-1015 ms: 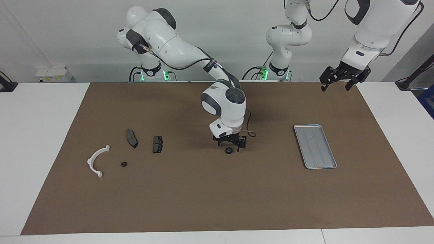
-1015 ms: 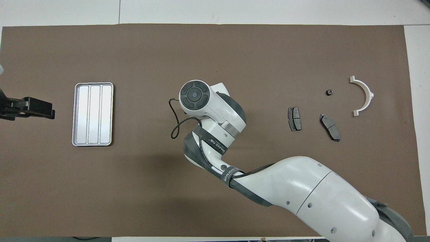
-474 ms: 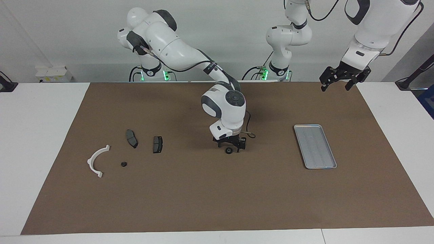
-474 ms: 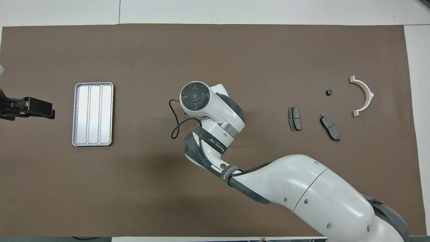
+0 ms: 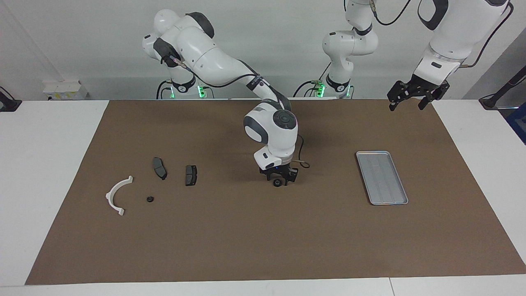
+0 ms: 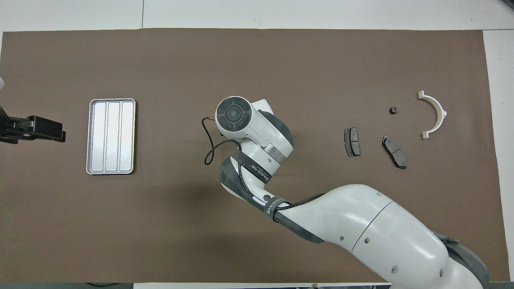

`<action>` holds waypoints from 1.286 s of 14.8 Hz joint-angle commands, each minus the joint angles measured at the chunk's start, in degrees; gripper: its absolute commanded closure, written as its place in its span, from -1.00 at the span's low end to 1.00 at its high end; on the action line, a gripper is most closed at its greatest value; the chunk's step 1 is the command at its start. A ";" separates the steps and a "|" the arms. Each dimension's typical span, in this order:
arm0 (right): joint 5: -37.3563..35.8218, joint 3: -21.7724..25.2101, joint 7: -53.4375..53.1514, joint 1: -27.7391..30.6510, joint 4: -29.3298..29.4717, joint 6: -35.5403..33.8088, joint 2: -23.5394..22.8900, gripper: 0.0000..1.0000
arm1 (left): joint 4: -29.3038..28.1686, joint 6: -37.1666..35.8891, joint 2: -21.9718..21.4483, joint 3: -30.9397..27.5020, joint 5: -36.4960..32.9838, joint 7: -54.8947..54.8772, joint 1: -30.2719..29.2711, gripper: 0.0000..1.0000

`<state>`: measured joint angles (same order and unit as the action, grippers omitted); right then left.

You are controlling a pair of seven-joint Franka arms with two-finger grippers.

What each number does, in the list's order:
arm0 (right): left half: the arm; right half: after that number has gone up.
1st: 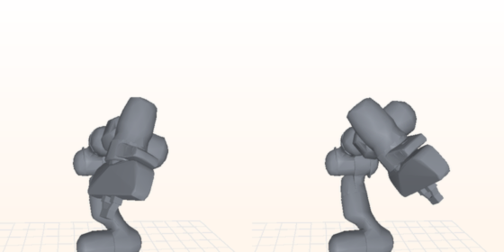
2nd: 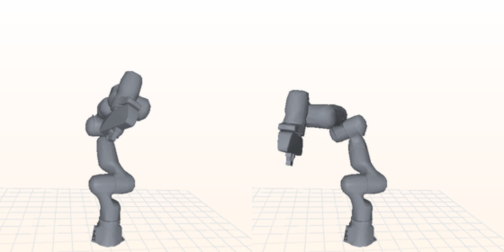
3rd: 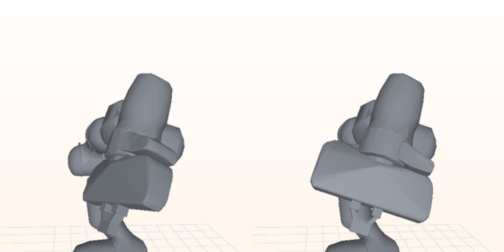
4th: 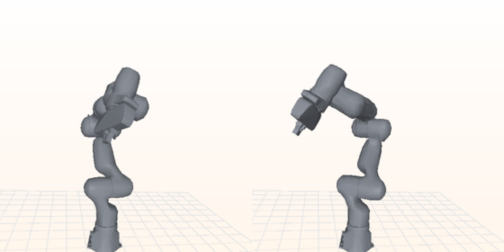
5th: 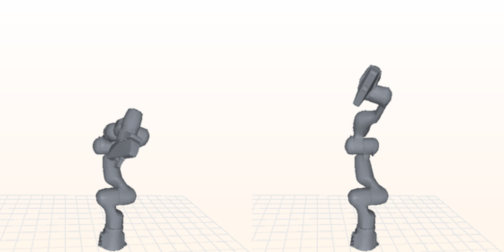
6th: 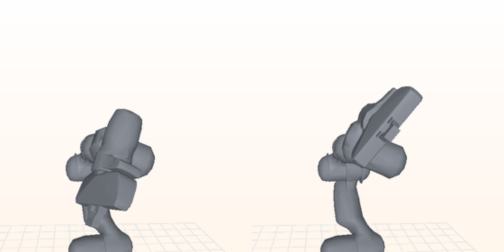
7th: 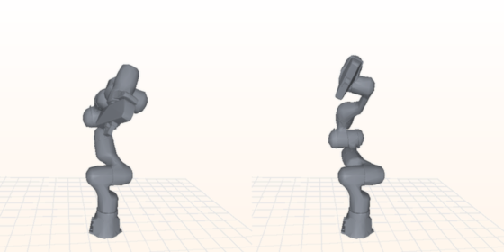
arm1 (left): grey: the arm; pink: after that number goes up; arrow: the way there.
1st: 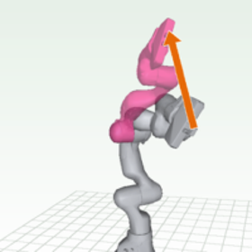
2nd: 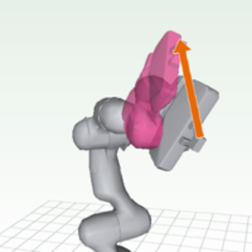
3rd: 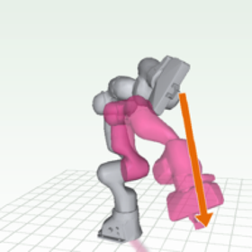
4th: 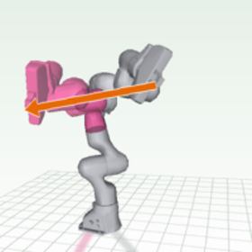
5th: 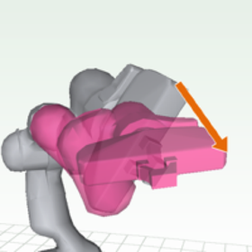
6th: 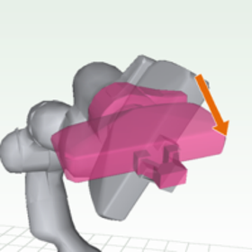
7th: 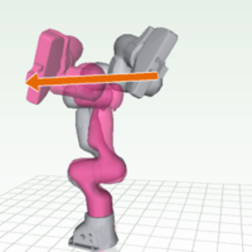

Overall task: Place bearing gear from tray to pile
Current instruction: 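Grasp and lift the center bearing gear with the right gripper, then carry the gear beside the brake pads and release it with the right gripper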

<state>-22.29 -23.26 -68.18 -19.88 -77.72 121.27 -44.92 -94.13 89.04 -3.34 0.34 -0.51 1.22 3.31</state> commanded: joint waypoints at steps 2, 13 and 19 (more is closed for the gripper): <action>-1.18 -0.21 -0.82 0.55 0.20 -0.24 -1.05 0.69 | -1.76 0.70 -1.67 -0.60 0.42 -0.25 0.73 -1.00; -1.09 -0.38 5.49 3.35 2.65 -9.18 1.57 1.00 | -1.76 0.70 -1.67 -0.60 0.42 -0.25 0.73 -1.00; 6.99 -0.47 24.81 9.76 2.66 -22.89 12.55 1.00 | -1.76 0.70 -1.67 -0.60 0.42 -0.25 0.73 -1.00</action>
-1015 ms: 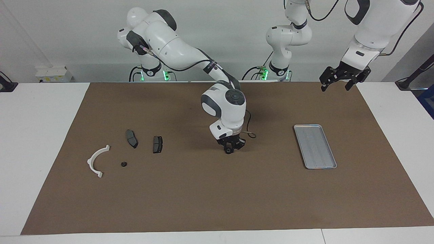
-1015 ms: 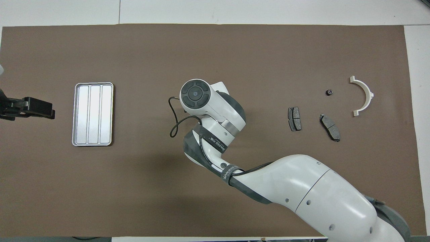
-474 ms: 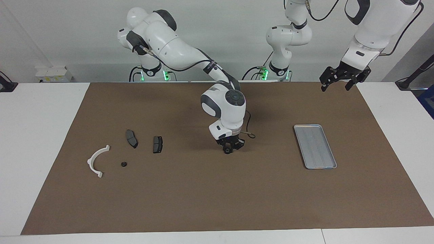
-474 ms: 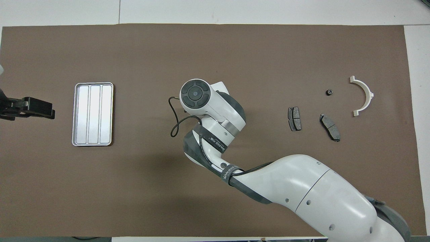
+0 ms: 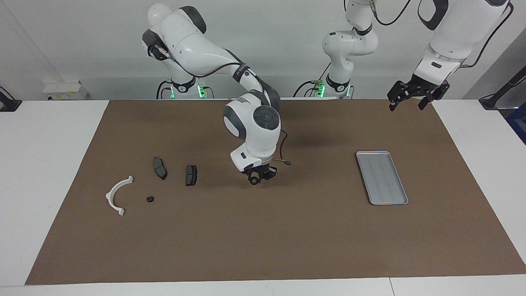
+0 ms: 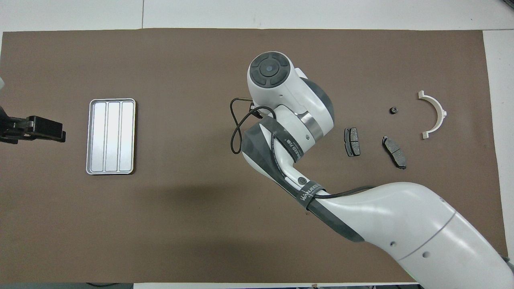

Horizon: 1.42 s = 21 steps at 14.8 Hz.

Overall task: Place bearing gear from tray to pile
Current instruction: 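Carry the gear beside the brake pads and release it with the right gripper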

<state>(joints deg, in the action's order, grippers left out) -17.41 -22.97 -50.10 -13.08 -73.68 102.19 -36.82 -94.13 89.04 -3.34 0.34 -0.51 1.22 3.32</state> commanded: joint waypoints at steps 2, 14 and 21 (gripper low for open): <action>2.81 -0.76 15.43 6.12 -1.38 -7.95 7.36 1.00 | -1.76 0.70 -1.67 -0.60 0.42 -0.25 0.73 -1.00; 3.26 -0.76 47.38 26.35 -19.81 10.19 12.29 1.00 | -1.85 0.70 -1.67 -0.60 0.42 -0.25 0.73 -1.00; 2.82 -0.41 47.29 28.02 -27.75 25.07 9.23 1.00 | -1.85 0.70 -1.67 -0.60 0.42 -0.25 0.73 -1.00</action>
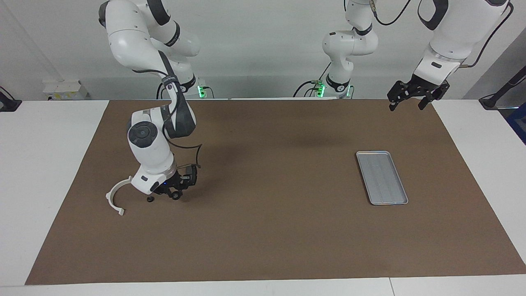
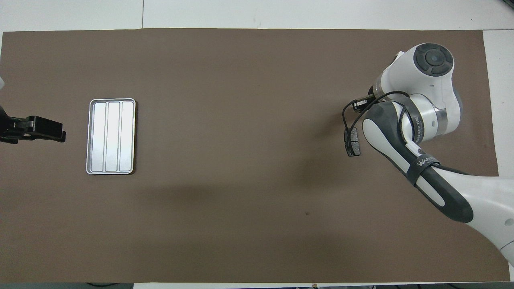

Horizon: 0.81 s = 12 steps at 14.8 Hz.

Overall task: Place bearing gear from tray to pile
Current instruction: 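Carry the gear beside the brake pads and release it with the right gripper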

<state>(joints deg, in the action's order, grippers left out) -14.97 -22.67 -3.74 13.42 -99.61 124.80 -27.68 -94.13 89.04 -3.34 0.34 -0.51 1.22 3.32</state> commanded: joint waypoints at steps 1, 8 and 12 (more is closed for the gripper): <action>0.12 -0.71 1.02 1.95 -1.82 3.85 -0.78 1.00 | -1.76 0.70 -1.67 -0.60 0.42 -0.25 0.73 -1.00; -1.20 -0.53 1.37 2.66 -1.82 8.43 -3.52 1.00 | -1.76 0.70 -1.67 -0.60 0.42 -0.25 0.73 -1.00; -1.11 -0.53 0.67 2.57 -1.82 8.09 -3.52 0.39 | -1.76 0.70 -1.67 -0.60 0.42 -0.25 0.73 -1.00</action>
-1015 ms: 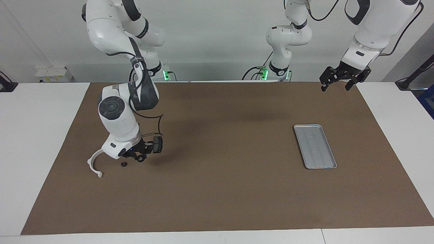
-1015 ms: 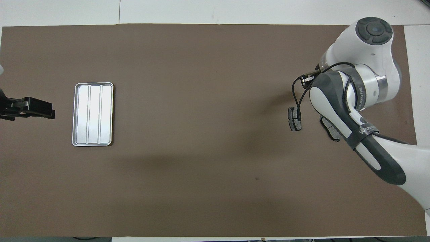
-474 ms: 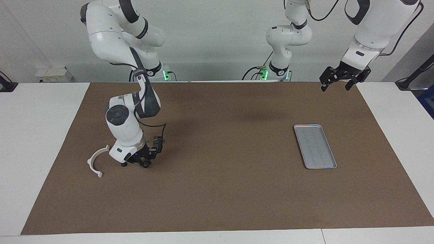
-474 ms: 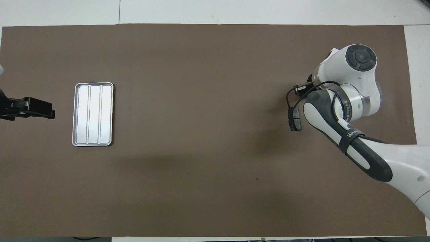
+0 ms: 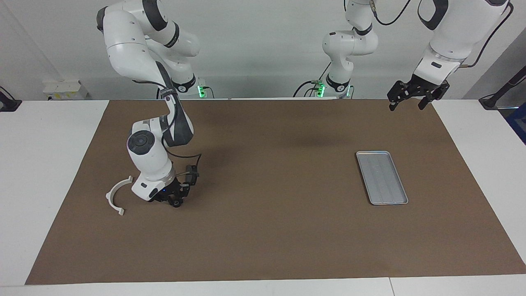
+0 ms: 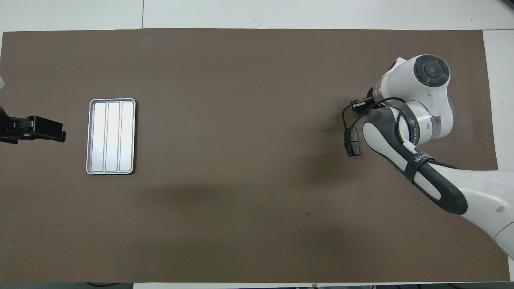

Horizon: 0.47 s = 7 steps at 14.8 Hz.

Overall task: Place bearing gear from tray to pile
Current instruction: 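Carry the gear beside the brake pads and release it with the right gripper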

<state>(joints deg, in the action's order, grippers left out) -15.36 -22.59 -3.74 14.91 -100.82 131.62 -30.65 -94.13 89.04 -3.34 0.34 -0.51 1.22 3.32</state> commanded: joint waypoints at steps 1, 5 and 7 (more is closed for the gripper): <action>-0.63 -0.70 0.14 1.08 -0.61 1.01 -0.47 -0.25 | -1.76 0.70 -1.67 -0.60 0.42 -0.25 0.73 -1.00; -0.72 -0.70 -0.57 0.91 -0.61 -0.30 0.50 -1.00 | -1.76 0.70 -1.67 -0.60 0.42 -0.25 0.73 -1.00; -0.72 -0.79 -0.48 0.73 -0.52 -2.32 2.16 -1.00 | -1.76 0.70 -1.67 -0.60 0.42 -0.25 0.73 -1.00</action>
<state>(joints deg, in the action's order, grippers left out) -15.37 -22.60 -3.80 14.97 -100.78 131.28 -30.54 -94.13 89.04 -3.34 0.34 -0.51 1.22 3.32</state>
